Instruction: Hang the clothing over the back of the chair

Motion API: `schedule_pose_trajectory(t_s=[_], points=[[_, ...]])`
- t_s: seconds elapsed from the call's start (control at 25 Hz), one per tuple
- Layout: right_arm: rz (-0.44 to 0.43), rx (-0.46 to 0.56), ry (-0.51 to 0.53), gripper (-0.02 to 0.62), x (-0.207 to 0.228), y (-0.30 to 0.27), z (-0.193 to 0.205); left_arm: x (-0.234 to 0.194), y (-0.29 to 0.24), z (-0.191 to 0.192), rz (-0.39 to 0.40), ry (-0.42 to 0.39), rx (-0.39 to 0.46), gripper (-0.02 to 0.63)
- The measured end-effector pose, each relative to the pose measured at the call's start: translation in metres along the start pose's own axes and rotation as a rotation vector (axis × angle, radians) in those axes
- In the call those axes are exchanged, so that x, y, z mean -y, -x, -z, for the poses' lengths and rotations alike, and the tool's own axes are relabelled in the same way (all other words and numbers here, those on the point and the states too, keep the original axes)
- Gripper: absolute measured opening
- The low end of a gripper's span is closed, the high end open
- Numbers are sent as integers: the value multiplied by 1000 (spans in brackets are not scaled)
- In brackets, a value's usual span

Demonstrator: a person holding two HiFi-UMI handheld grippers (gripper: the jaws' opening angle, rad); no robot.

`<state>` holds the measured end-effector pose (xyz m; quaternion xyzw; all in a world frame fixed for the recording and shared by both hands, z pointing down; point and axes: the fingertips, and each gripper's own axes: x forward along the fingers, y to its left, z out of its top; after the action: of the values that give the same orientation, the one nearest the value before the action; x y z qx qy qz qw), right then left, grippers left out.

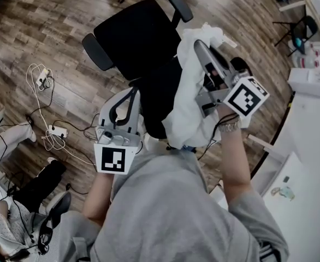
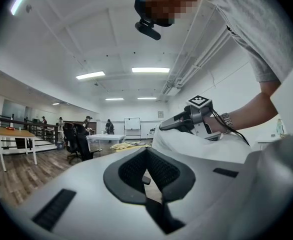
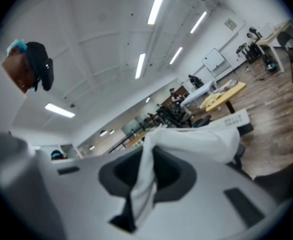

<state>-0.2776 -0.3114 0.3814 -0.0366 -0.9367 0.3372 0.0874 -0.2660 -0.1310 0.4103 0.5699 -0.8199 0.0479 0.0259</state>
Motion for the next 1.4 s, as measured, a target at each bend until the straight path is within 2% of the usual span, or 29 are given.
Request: schedule_pose_trajectory(t_s=[0.4, 0.68, 0.96, 1.08, 1.2, 1.36, 1.4], points=[[56, -201, -37, 61, 30, -25, 52, -6, -15, 14, 22, 17, -13, 34], [97, -307, -45, 63, 41, -28, 76, -9, -20, 17, 26, 31, -19, 34], [111, -341, -28, 74, 46, -32, 85, -11, -21, 21, 25, 41, -22, 34], [113, -360, -27, 112, 47, -32, 90, -10, -21, 22, 31, 33, -28, 34], [106, -370, -35, 123, 48, -32, 93, -9, -23, 22, 31, 38, -21, 34], [93, -365, -20, 119, 43, -37, 91, -13, -21, 23, 25, 50, -25, 34], [93, -362, -17, 100, 42, -37, 92, -13, -19, 23, 23, 52, -23, 34]])
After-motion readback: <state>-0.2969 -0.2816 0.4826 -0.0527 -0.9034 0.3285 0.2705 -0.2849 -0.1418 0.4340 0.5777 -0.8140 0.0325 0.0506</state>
